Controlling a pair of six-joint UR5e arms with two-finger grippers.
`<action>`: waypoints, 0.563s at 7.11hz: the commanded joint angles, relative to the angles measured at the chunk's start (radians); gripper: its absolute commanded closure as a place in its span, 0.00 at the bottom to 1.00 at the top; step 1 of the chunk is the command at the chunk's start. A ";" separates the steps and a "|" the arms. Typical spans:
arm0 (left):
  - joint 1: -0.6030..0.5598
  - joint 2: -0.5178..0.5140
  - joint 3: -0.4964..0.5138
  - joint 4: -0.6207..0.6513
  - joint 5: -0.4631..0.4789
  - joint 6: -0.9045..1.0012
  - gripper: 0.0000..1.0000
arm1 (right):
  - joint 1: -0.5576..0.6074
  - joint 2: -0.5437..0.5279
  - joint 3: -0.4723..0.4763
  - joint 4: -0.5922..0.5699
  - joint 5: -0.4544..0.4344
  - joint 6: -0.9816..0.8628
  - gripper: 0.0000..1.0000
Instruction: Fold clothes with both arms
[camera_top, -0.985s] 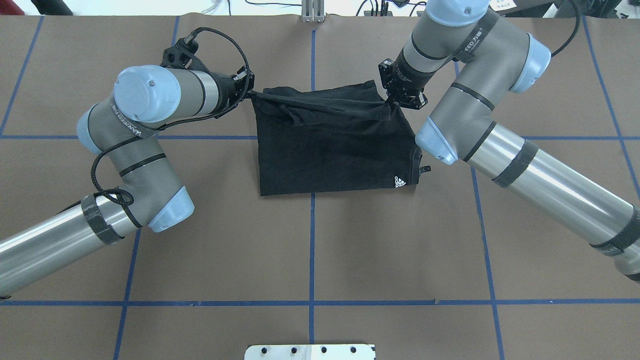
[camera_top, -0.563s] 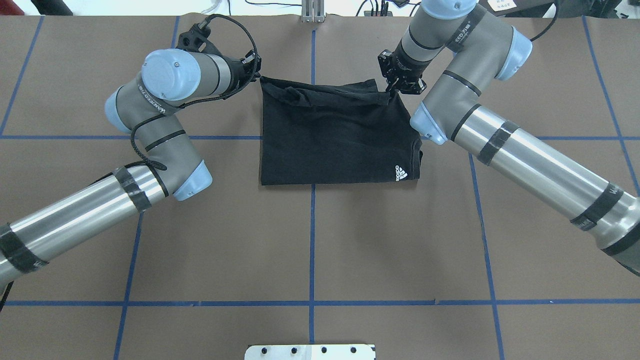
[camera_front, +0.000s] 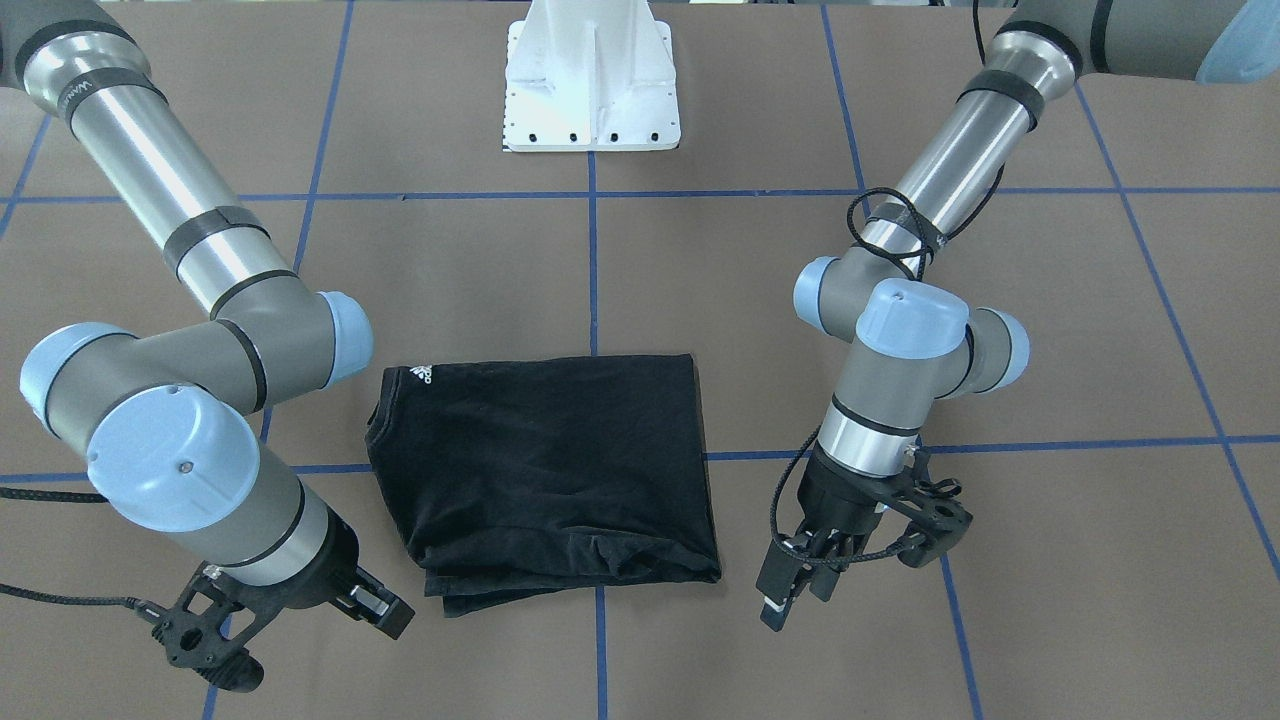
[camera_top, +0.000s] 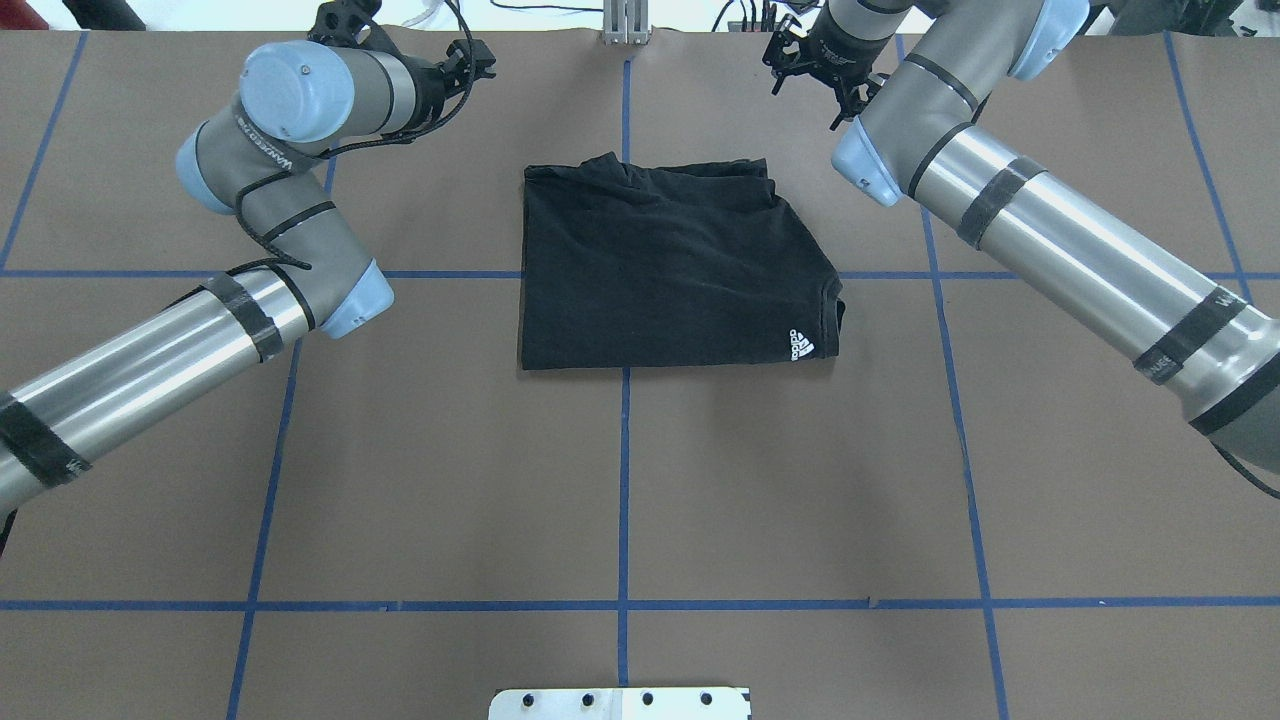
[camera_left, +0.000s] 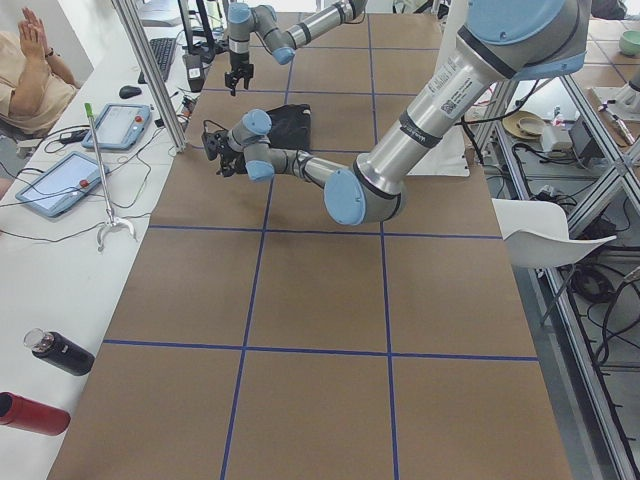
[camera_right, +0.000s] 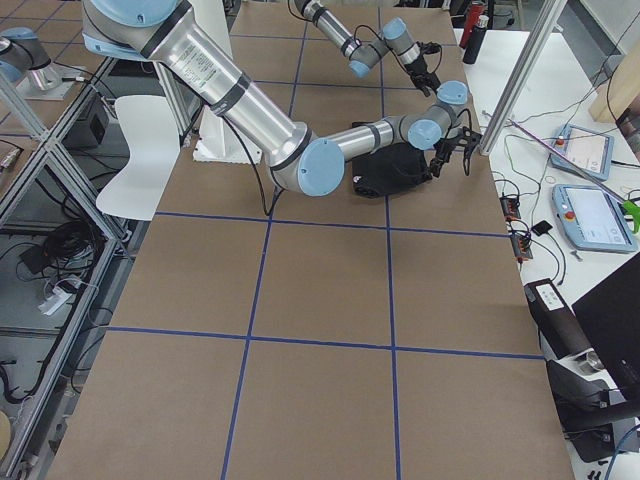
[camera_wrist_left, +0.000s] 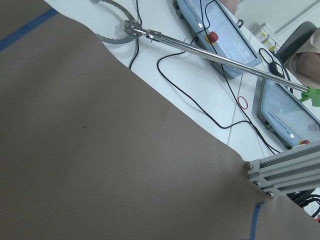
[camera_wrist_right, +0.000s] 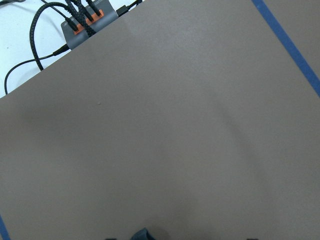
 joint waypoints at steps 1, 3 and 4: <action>-0.015 0.145 -0.191 0.003 -0.102 0.126 0.00 | 0.034 -0.142 0.173 -0.042 0.008 -0.101 0.00; -0.059 0.350 -0.393 0.011 -0.164 0.467 0.00 | 0.124 -0.325 0.421 -0.222 0.020 -0.414 0.00; -0.099 0.451 -0.481 0.054 -0.232 0.601 0.00 | 0.167 -0.432 0.550 -0.308 0.031 -0.594 0.00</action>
